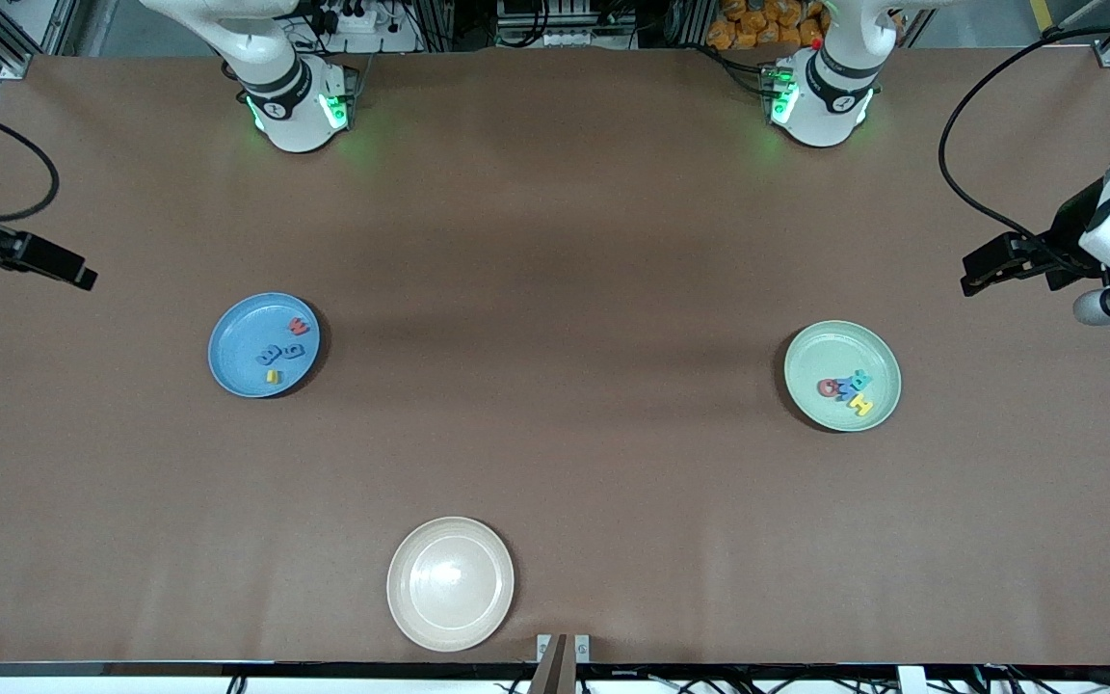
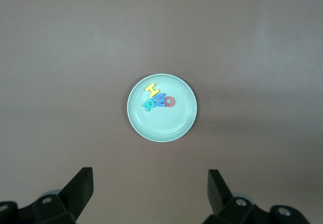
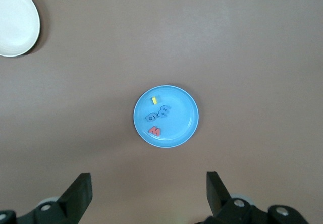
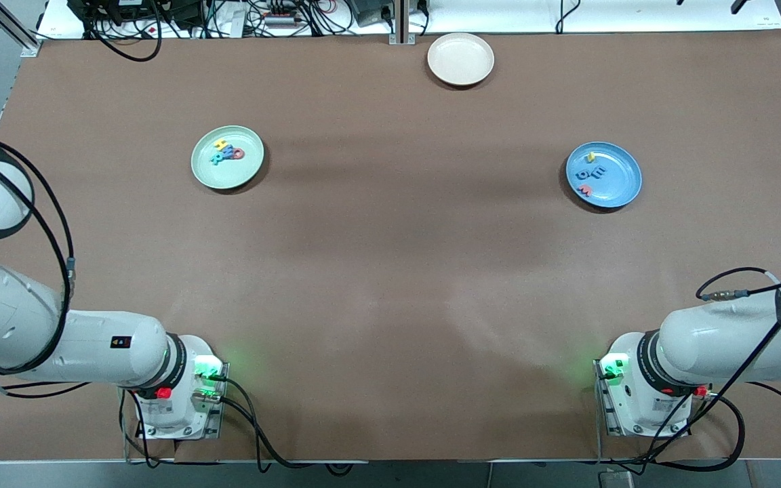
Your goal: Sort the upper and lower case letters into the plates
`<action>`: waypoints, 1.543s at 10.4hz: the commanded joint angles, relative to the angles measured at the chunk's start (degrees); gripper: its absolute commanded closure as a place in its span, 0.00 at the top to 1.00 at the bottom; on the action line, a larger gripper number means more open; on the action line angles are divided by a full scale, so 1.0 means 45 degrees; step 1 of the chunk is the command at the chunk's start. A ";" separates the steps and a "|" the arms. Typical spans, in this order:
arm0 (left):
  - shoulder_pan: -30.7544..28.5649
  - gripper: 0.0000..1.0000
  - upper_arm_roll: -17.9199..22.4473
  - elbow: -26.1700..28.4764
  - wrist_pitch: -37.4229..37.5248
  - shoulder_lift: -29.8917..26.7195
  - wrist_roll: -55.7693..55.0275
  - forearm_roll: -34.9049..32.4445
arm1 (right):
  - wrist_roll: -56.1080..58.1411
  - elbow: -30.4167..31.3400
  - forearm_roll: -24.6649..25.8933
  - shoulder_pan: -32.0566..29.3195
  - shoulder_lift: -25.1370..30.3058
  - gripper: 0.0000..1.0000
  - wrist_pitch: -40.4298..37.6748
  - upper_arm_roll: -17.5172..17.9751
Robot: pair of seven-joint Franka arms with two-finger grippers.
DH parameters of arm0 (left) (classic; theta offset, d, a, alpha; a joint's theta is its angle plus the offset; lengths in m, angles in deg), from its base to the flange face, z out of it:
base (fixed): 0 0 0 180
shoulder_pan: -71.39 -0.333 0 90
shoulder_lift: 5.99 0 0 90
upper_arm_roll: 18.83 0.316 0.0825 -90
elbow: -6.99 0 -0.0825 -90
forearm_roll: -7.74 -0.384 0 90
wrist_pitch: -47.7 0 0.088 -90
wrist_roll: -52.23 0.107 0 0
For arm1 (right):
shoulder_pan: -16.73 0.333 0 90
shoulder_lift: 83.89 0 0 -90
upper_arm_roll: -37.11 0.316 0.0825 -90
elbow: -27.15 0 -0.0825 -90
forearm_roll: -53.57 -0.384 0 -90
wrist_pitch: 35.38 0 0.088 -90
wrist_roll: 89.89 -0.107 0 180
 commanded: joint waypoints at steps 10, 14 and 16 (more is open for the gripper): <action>-0.0122 1.00 -0.0031 0.0027 0.0095 -0.0178 -0.0137 0.0258 | 0.0245 0.1849 0.0738 0.1136 0.0855 1.00 0.0348 -0.0022; -0.0122 1.00 -0.0012 0.0027 0.0094 -0.0159 -0.0079 0.0277 | 0.0925 0.1990 0.0699 0.0961 0.0934 1.00 0.0230 -0.0061; -0.0084 1.00 -0.0012 0.0027 0.0075 -0.0100 -0.0156 0.0258 | 0.1007 0.1951 0.0699 0.0960 0.0896 1.00 0.0444 -0.0080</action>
